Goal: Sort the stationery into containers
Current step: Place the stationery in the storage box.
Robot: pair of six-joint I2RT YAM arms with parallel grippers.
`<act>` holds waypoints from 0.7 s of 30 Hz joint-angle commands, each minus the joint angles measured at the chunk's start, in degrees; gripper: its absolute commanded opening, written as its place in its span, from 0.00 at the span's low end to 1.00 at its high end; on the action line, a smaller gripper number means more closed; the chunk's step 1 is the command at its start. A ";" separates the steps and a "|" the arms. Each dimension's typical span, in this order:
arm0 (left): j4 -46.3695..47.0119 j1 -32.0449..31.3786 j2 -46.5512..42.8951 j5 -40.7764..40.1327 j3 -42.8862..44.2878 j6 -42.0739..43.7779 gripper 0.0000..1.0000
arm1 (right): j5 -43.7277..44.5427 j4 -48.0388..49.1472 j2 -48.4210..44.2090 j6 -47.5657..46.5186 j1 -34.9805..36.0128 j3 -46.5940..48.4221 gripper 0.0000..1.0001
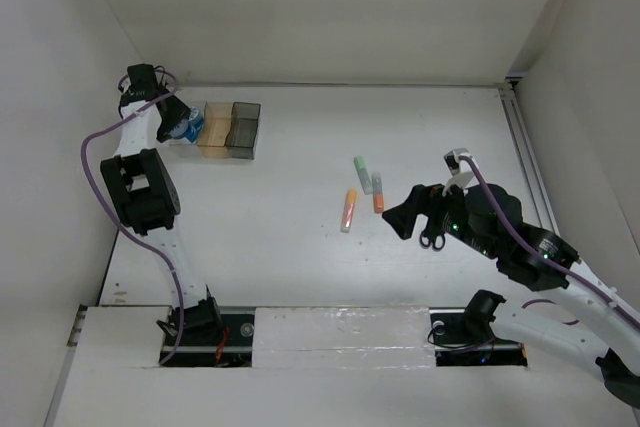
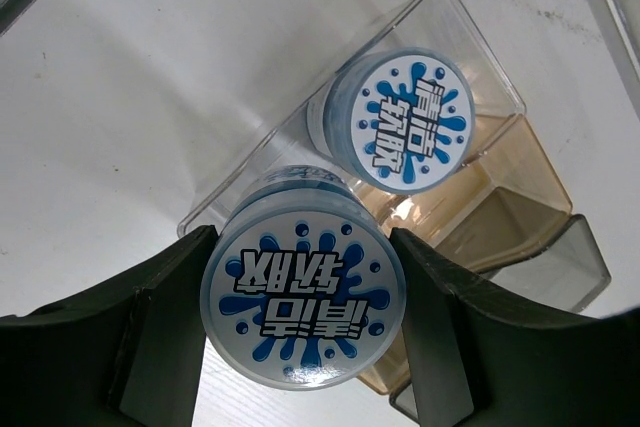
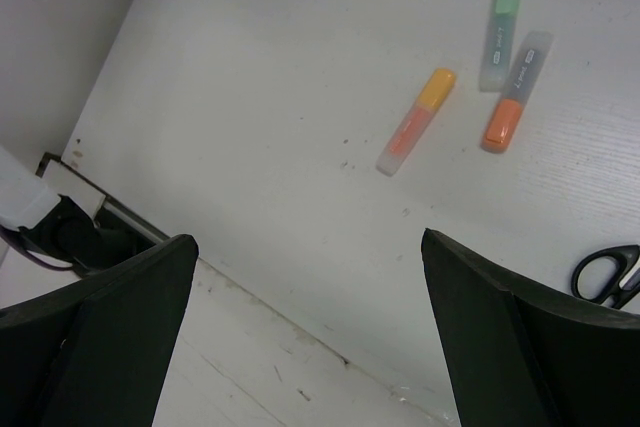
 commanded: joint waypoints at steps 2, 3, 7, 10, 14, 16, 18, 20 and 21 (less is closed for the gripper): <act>-0.62 0.16 0.25 -2.36 2.96 -0.27 0.00 | -0.51 2.99 -0.15 -0.59 0.45 -0.41 1.00; -0.62 0.16 0.25 -2.36 2.96 -0.27 0.00 | -0.51 2.99 -0.15 -0.59 0.45 -0.41 1.00; -0.62 0.16 0.86 -0.87 2.96 -0.27 0.00 | -0.51 2.99 -0.15 -0.59 0.45 -0.41 1.00; -0.62 0.16 0.86 -0.34 3.48 -0.27 0.08 | -0.51 2.99 -0.15 -0.59 0.45 -0.41 1.00; -0.10 0.16 -0.45 0.71 2.97 -0.27 0.41 | -0.51 2.99 -0.15 -0.59 0.45 -0.41 1.00; -0.10 0.16 -1.42 0.72 2.96 -0.27 0.63 | -0.51 2.99 -0.15 -0.59 0.45 -0.41 1.00; 0.43 0.16 -3.08 1.25 2.43 -0.27 0.74 | -0.51 2.99 -0.15 -0.59 0.45 -0.41 1.00; 0.43 0.16 -3.96 1.86 2.43 -0.27 0.84 | -1.03 2.99 -0.15 -0.59 0.45 -0.41 1.00; 0.43 0.16 -4.67 2.38 2.43 -0.27 0.91 | -1.03 2.99 -0.15 -0.59 0.45 -0.41 1.00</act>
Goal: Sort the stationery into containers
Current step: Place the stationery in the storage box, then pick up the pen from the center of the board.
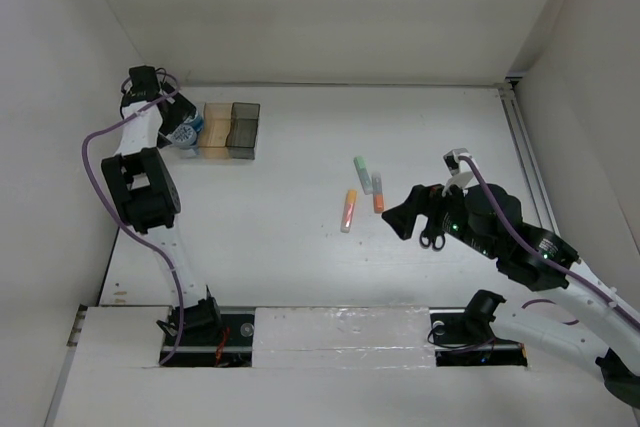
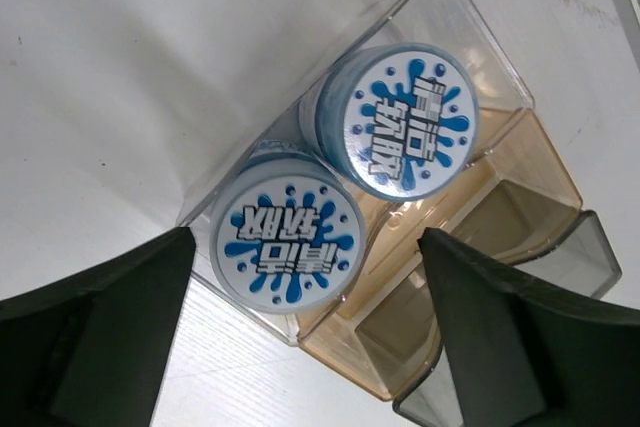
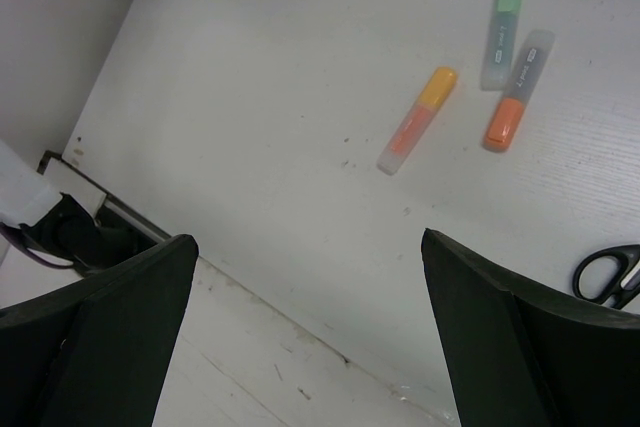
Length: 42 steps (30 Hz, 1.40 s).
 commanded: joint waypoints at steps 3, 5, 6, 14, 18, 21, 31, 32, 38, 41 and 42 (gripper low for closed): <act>0.19 0.16 -7.62 0.64 2.87 -0.07 0.99 | -0.88 2.99 -0.15 -0.59 0.45 -0.34 1.00; -0.51 0.16 -8.41 0.64 2.87 0.46 0.99 | -0.88 2.99 -0.15 -0.59 0.45 -0.34 1.00; -0.52 0.16 -9.12 0.64 2.87 0.46 0.99 | -0.88 2.99 0.37 -0.59 0.45 -0.34 1.00; 1.94 -2.74 -24.39 1.67 -2.74 2.03 0.99 | 0.17 2.99 1.43 -0.07 0.45 -0.34 1.00; -0.23 -12.81 -27.49 -6.17 -2.50 4.06 0.99 | 2.19 1.15 1.43 -0.07 0.45 2.20 1.00; -5.50 -29.03 -26.45 -14.43 1.64 4.06 0.99 | 6.23 -2.71 0.90 -0.07 0.45 6.06 1.00; 6.75 -65.09 -36.90 -23.70 -29.09 -7.27 0.99 | 17.75 -17.84 -2.88 1.60 0.45 17.41 1.00; 6.78 -67.23 -36.90 -24.32 -30.68 -8.32 0.99 | 17.75 -17.84 -2.88 1.60 0.45 18.20 1.00; 6.94 -73.32 -34.44 -26.00 -37.37 -12.20 0.99 | 13.88 -17.84 -4.55 1.60 0.45 16.54 1.00; 8.36 -73.32 -35.75 -24.59 -39.22 -11.67 0.99 | 13.27 -17.23 -5.86 2.13 0.45 14.43 1.00; 9.06 -73.32 -35.76 -23.72 -40.01 -11.67 0.99 | 13.27 -16.71 -5.86 2.13 0.45 14.43 1.00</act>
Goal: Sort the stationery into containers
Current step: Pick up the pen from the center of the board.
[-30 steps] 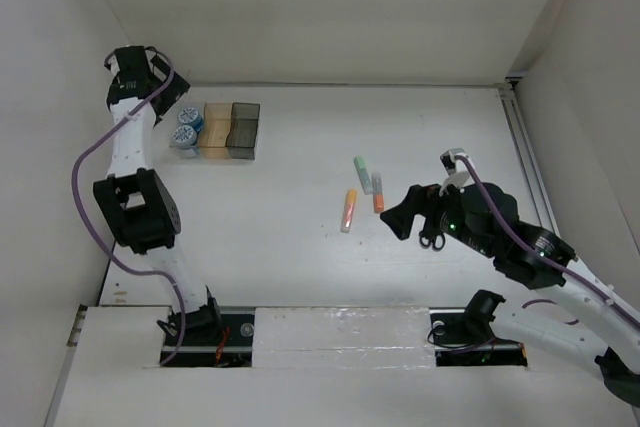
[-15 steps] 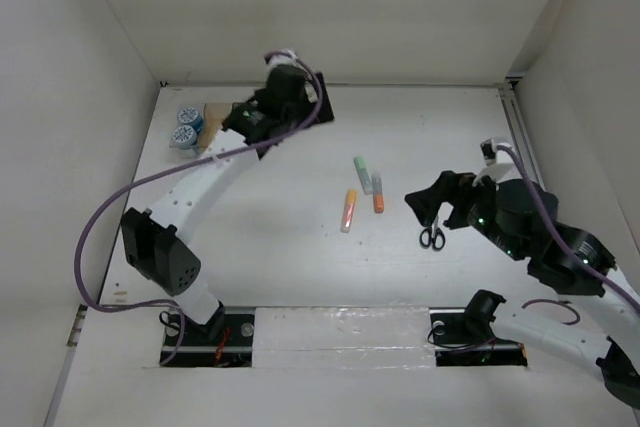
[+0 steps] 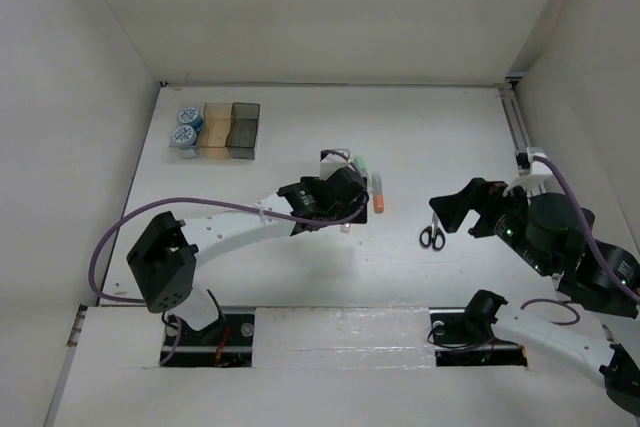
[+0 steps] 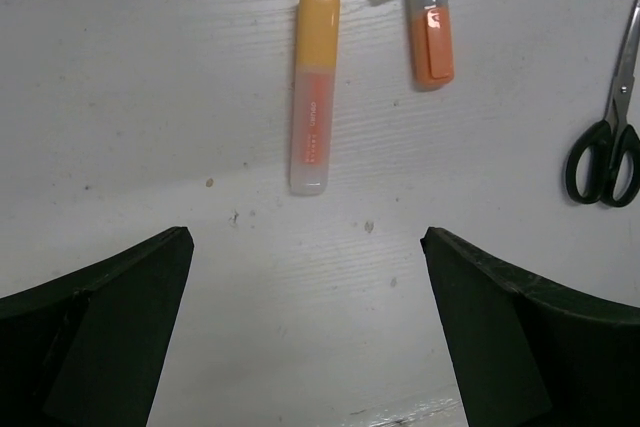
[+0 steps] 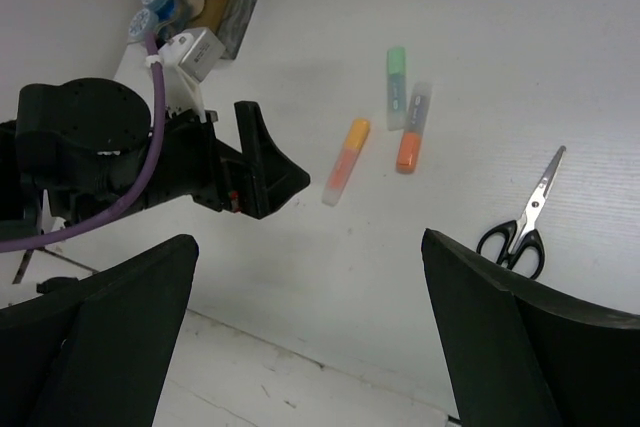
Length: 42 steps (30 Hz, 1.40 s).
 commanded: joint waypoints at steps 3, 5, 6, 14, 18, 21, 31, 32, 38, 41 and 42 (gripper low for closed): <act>2.99 0.52 -2.25 -0.39 -1.55 -0.83 0.99 | -0.48 0.28 -0.05 0.51 0.45 -1.89 1.00; 2.99 0.52 -0.58 0.22 -1.55 -0.83 0.99 | -1.00 0.28 0.48 0.51 0.45 -1.89 1.00; 2.99 0.52 0.12 0.23 -1.55 -0.83 0.99 | -1.01 0.80 0.48 0.51 0.45 -1.89 1.00; 3.68 0.52 8.72 0.23 -0.14 0.31 0.99 | -3.37 2.83 0.48 0.51 0.45 -4.17 1.00; 2.63 0.52 13.92 -1.87 3.98 0.32 0.99 | -3.99 3.97 -0.05 0.51 0.45 -5.23 1.00; 4.11 2.00 15.85 -1.01 5.22 0.32 0.99 | -5.22 3.97 -0.05 0.51 0.45 -5.75 1.00; 4.40 4.65 24.11 0.14 12.24 4.62 0.95 | -6.37 5.03 -1.19 0.51 0.45 -6.90 1.00; 3.87 4.65 24.73 0.14 12.77 4.62 0.93 | -6.37 5.55 -1.19 0.51 0.45 -7.42 1.00; 0.96 4.65 27.90 -0.39 15.42 4.62 0.72 | -6.37 5.56 -2.42 1.04 0.45 -7.95 1.00; 0.44 4.65 27.90 -0.91 14.80 4.09 0.52 | -5.85 6.08 -2.42 1.04 0.45 -7.95 1.00; -0.17 4.65 28.42 -1.44 14.80 4.09 0.44 | -5.84 6.08 -2.42 1.04 0.45 -7.95 1.00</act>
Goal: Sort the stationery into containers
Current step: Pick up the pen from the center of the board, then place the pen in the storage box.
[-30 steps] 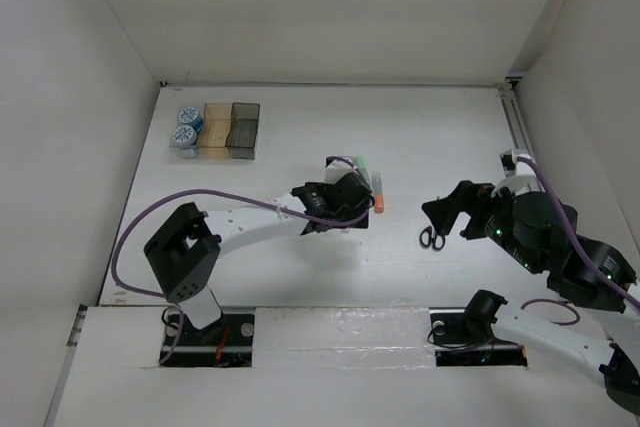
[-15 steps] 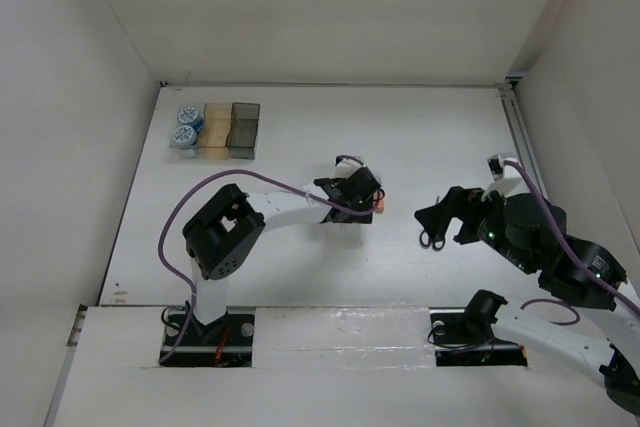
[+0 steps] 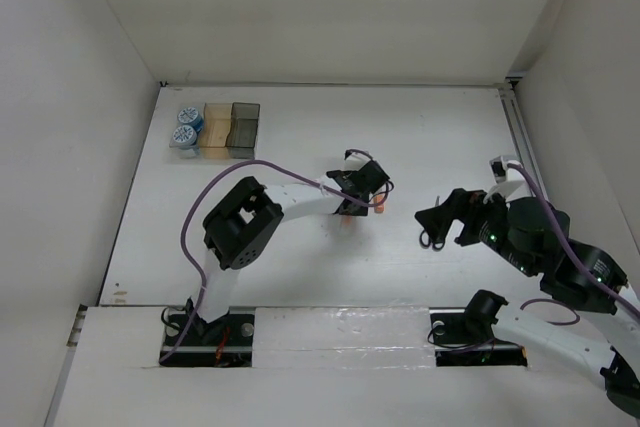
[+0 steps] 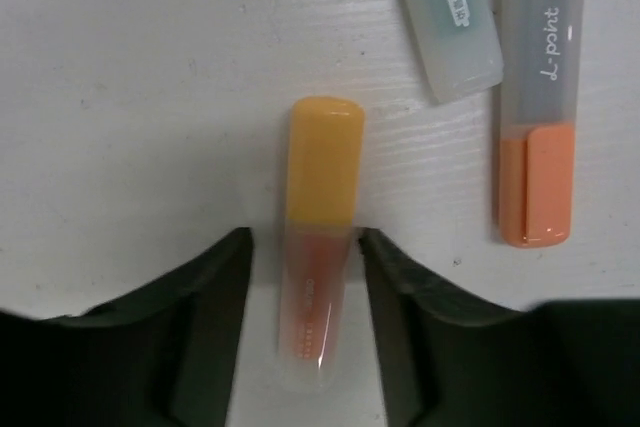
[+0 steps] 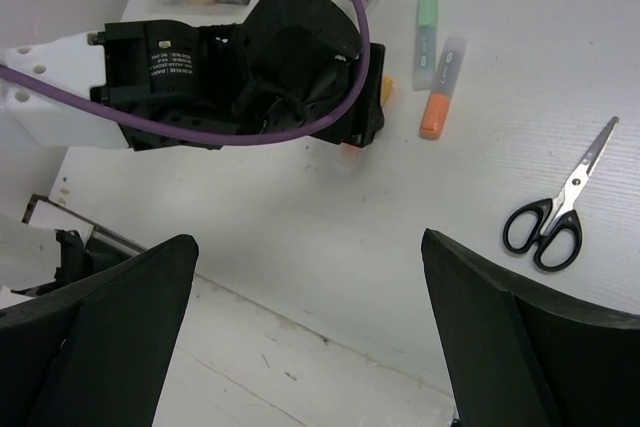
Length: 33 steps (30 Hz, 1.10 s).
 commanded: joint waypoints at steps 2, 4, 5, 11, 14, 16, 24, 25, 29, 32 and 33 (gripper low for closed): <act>-3.66 0.03 1.26 -1.57 0.86 -0.62 0.29 | 0.15 2.94 -0.47 0.63 0.45 0.01 1.00; -4.88 0.03 1.88 -1.57 0.86 -0.63 0.00 | 0.15 3.55 -0.47 0.63 0.45 -0.52 1.00; -5.50 0.03 1.88 -2.10 0.86 -0.63 0.00 | 0.15 4.07 -0.47 0.63 0.45 -0.52 1.00; -9.46 4.68 -5.93 -6.85 1.38 -0.73 0.00 | -0.46 5.21 0.05 0.63 0.45 -1.05 1.00; -10.07 14.31 -11.81 -3.44 4.01 3.75 0.00 | -1.08 6.53 0.05 0.63 0.45 -2.19 1.00; -10.60 19.78 -14.02 -2.03 7.51 6.39 0.00 | -1.87 7.42 0.05 0.63 0.45 -2.89 1.00; -17.94 43.16 -4.76 9.24 32.45 8.15 0.00 | -3.02 12.07 1.20 1.15 0.45 -5.44 1.00; -19.90 44.15 -2.45 7.23 36.85 10.86 0.00 | -4.23 12.60 1.20 1.15 0.45 -5.44 1.00; -24.05 50.91 6.18 6.77 52.26 14.39 0.00 | -5.65 15.84 1.72 1.15 0.45 -7.72 1.00; -17.74 56.54 5.58 16.48 47.72 15.81 0.00 | -6.27 16.99 2.43 1.15 0.45 -8.26 1.00; -16.15 57.42 5.57 17.66 44.05 16.68 0.00 | -6.96 17.00 3.21 1.15 0.45 -8.26 1.00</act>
